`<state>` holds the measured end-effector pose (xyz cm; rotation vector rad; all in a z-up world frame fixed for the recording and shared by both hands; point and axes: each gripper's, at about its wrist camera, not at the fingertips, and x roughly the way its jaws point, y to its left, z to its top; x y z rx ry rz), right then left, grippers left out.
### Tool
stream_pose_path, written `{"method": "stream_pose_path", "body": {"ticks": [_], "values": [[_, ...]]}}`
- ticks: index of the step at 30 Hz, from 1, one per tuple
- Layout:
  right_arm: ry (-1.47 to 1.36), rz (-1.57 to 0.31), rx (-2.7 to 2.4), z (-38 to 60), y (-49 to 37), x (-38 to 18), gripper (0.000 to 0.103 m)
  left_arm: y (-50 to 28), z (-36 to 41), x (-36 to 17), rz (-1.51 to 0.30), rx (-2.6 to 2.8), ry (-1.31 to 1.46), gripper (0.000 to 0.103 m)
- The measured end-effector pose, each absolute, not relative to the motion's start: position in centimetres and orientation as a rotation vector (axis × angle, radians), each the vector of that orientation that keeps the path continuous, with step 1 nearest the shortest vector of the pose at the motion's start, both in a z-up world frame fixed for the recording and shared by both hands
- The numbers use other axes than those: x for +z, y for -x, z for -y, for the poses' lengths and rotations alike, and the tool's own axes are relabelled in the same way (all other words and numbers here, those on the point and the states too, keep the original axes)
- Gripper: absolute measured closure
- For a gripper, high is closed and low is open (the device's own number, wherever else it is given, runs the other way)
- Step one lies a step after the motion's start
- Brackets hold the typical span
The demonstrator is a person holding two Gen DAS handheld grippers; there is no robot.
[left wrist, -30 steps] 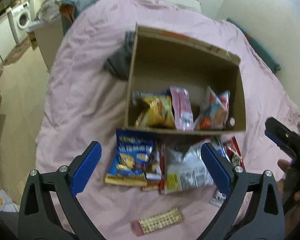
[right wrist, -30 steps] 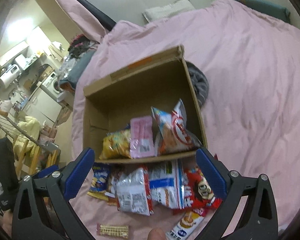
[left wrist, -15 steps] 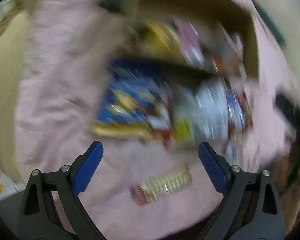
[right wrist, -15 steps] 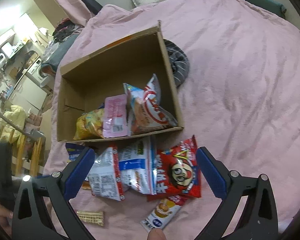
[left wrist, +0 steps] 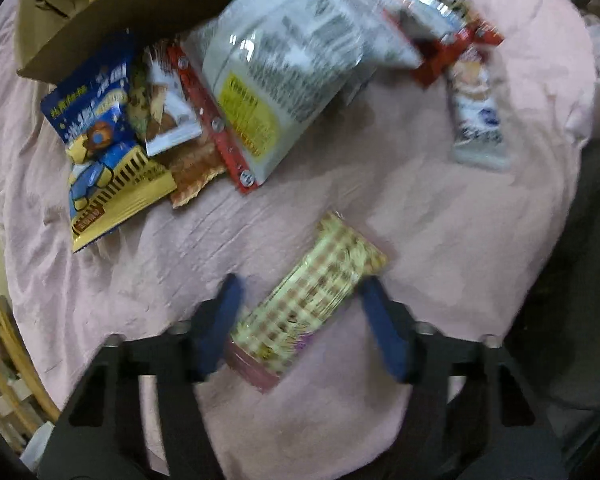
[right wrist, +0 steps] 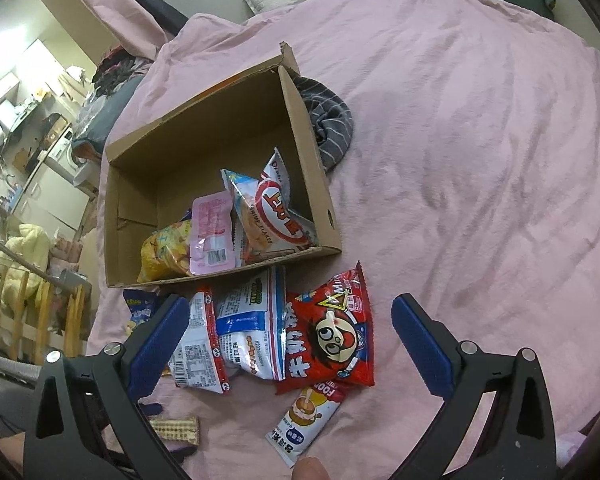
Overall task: Organize snacks
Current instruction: 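Grasp the checkered wafer bar with the left tool while the right grasps the white cake packet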
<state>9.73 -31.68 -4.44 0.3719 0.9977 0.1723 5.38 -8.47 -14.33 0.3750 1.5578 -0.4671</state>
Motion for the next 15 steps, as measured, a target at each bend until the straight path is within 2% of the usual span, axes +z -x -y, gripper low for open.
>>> {"method": "stream_pose_path", "body": {"ticks": [2,3,5,15], "values": [[-0.38,-1.006,0.175,31.8,-9.7,-4.5,0.0,-5.3,8.5,-14.5,-1.568,-0.469,-0.369,0.063],[-0.383,-1.018,0.176,31.8,-9.6,-4.7,0.0,-5.3,8.7,-14.3,-1.565,-0.481,-0.37,0.073],[-0.382,-1.055,0.178,31.7,-9.7,-5.2,0.0,-5.2,8.8,-13.8,-1.554,-0.488,-0.364,0.076],[-0.517,-1.337,0.278,30.1,-8.3,-10.6,0.001,-7.6,7.1,-6.3,-1.393,-0.538,-0.06,0.078]]}}
